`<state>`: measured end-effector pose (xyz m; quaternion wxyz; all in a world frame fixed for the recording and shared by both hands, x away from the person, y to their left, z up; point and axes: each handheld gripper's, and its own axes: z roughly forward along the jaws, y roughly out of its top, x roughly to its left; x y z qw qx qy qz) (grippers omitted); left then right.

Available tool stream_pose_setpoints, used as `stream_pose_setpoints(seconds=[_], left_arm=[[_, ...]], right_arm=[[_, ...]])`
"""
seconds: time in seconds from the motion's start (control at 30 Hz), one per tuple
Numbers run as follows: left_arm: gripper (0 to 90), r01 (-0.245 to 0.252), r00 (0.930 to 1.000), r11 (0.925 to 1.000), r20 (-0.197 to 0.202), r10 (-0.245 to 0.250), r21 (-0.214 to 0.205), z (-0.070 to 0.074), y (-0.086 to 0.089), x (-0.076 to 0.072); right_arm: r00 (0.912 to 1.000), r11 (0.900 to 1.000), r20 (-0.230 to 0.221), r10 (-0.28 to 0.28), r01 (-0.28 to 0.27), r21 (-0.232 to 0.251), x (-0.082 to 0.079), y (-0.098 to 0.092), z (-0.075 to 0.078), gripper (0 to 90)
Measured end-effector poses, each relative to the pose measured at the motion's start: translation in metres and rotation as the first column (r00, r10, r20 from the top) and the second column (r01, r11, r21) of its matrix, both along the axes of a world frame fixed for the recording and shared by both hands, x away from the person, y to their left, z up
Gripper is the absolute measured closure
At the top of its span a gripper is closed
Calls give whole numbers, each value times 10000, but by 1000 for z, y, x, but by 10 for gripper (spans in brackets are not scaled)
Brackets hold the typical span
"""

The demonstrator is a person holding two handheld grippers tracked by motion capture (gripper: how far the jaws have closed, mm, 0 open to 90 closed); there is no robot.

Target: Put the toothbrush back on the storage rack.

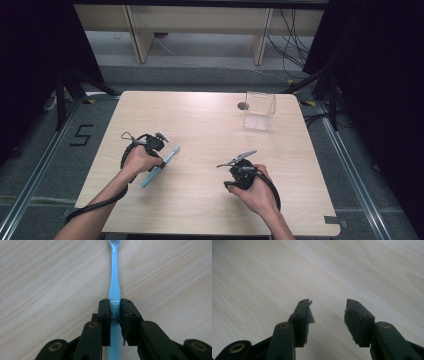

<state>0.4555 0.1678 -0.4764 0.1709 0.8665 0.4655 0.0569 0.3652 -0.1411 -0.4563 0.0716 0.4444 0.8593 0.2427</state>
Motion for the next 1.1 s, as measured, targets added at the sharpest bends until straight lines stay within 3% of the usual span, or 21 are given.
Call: stream_pose_setpoints(seconds=[0.03, 0.07, 0.1, 0.3, 0.37, 0.4, 0.5, 0.57, 0.6, 0.63, 0.67, 0.7, 0.73, 0.8, 0.87, 0.9, 0.93, 1.0, 1.07, 1.1], left_arm=[[779, 0, 10000, 10000, 0, 0, 0, 0, 0, 0], [780, 312, 9990, 9995, 325, -309, -84, 3, 3, 1], [780, 222, 9993, 9995, 306, -215, -243, 4, 3, -1], [779, 485, 9941, 9903, 1031, -352, -1304, 11, 6, -8], [779, 544, 9925, 9881, 1161, -378, -1439, 12, 7, -9], [779, 660, 9888, 9831, 1430, -415, -1708, 13, 7, -12], [780, 745, 9858, 9771, 1624, -420, -1993, 16, 7, -15], [780, 877, 9781, 9678, 2044, -388, -2359, 20, 7, -19], [780, 877, 9781, 9678, 2044, -388, -2359, 20, 7, -19], [780, 912, 9768, 9657, 2107, -393, -2430, 21, 7, -20], [780, 962, 9705, 9593, 2390, -312, -2655, 22, 6, -23], [780, 962, 9705, 9593, 2390, -312, -2655, 22, 6, -23], [779, 1037, 9673, 9547, 2515, -317, -2788, 24, 6, -26], [780, 1126, 9632, 9477, 2672, -302, -2987, 24, 5, -29], [779, 1131, 9606, 9462, 2767, -262, -3032, 25, 4, -30], [780, 1207, 9584, 9401, 2843, -266, -3189, 24, 4, -31], [780, 1169, 9559, 9375, 2934, -166, -3278, 24, 3, -32], [779, 1225, 9528, 9340, 3032, -160, -3356, 24, 3, -33], [779, 1317, 9492, 9295, 3143, -180, -3446, 24, 3, -34], [780, 1290, 9461, 9294, 3237, -109, -3457, 25, 2, -34]], right_arm=[[10000, 10000, 0, 0, 0, 0, 0, 0, 0, 553], [9999, 10000, 92, 44, -44, 14, 1, 0, 0, 554], [9999, 10000, -49, -96, 96, 17, 0, 1, 1, 555], [9994, 9994, 345, -6, -6, 336, 2, 0, 1, 563], [9989, 9988, 468, -68, 45, 482, 2, 0, 1, 565], [9983, 9983, 579, -44, 11, 576, 3, 0, 1, 566], [9975, 9970, 706, -84, 29, 772, 4, 1, 1, 566], [9950, 9925, 943, -327, 212, 1205, 5, 3, 1, 567], [9950, 9925, 943, -327, 212, 1205, 5, 3, 1, 567], [9916, 9891, 1261, -299, 111, 1471, 7, 3, 0, 565], [9900, 9834, 1309, -520, 279, 1790, 7, 5, -1, 565], [9900, 9834, 1309, -520, 279, 1790, 7, 5, -1, 565], [9848, 9823, 1698, -366, 43, 1870, 10, 4, -1, 564], [9853, 9751, 1591, -623, 261, 2203, 10, 6, -2, 564], [9863, 9741, 1563, -536, 171, 2257, 12, 6, -2, 565], [9859, 9628, 1417, -887, 484, 2658, 12, 7, -2, 565], [9832, 9646, 1690, -689, 224, 2629, 14, 6, -2, 566], [9823, 9509, 1515, -1102, 599, 3035, 13, 6, -1, 567], [9763, 9480, 1855, -1116, 486, 3144, 14, 4, -1, 567], [9756, 9445, 1818, -1229, 588, 3232, 14, 5, 0, 567]])
